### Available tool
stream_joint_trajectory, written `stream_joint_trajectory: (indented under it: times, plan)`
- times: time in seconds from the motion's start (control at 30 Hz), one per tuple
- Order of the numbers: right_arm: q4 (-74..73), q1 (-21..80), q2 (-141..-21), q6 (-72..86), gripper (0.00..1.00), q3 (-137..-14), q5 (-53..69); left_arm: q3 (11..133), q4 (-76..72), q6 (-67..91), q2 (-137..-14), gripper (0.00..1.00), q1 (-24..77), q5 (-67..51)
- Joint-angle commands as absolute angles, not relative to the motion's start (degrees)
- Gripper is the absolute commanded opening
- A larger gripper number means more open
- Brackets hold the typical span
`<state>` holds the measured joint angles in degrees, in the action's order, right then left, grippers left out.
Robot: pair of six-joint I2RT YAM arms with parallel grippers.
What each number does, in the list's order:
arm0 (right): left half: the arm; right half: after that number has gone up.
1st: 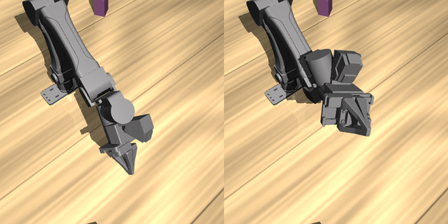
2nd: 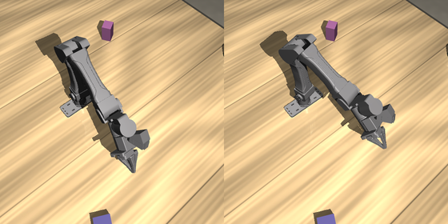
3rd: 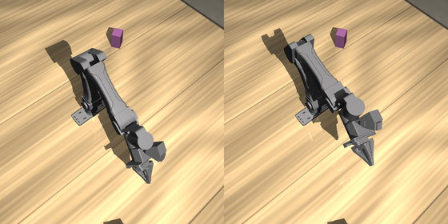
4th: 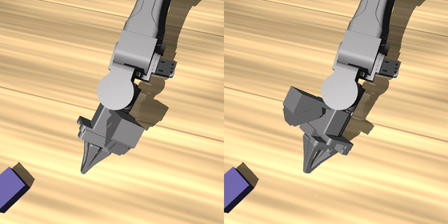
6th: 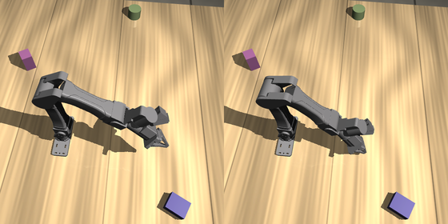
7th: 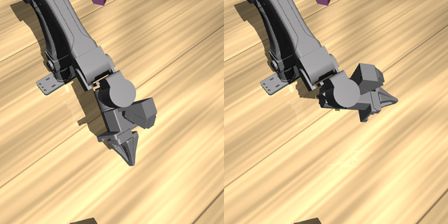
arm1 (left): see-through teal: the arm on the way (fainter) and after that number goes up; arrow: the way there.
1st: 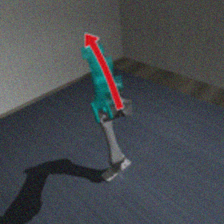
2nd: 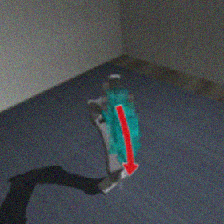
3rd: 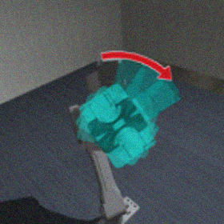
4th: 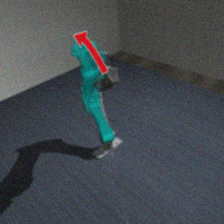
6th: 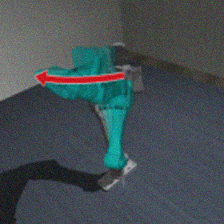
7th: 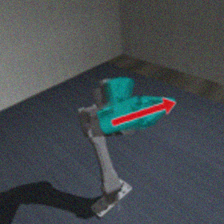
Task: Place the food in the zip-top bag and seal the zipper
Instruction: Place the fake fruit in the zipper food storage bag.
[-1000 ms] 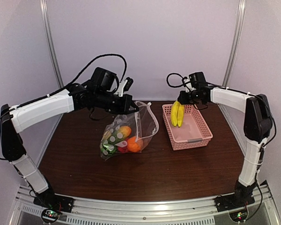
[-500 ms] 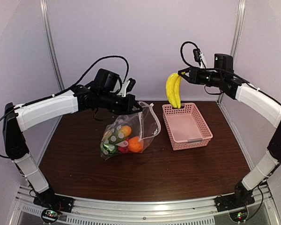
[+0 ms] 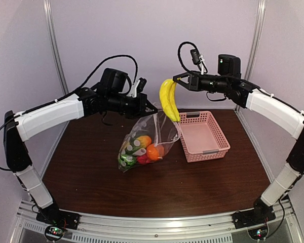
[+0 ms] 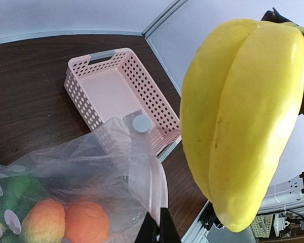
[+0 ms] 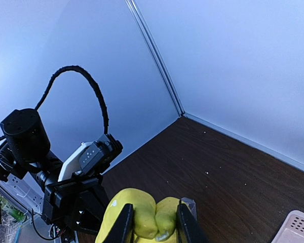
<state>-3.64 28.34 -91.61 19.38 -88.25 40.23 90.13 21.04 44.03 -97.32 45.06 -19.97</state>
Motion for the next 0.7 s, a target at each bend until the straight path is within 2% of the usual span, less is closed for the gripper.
stream_joint_trajectory:
  times: [0.0,0.3,0.67]
  plan:
    - [-2.8,29.9,-91.7,17.2,0.12,-91.3,38.4,94.1,17.1,46.8,-94.7,0.00,44.8,-22.2]
    - [-2.4,31.7,-92.4,13.5,0.13,-91.1,36.7,93.9,15.2,50.1,-93.0,0.00,44.3,-24.0]
    - [1.8,34.0,-93.0,4.9,0.16,-83.5,34.9,86.7,12.1,53.3,-89.7,0.00,41.8,-23.7]
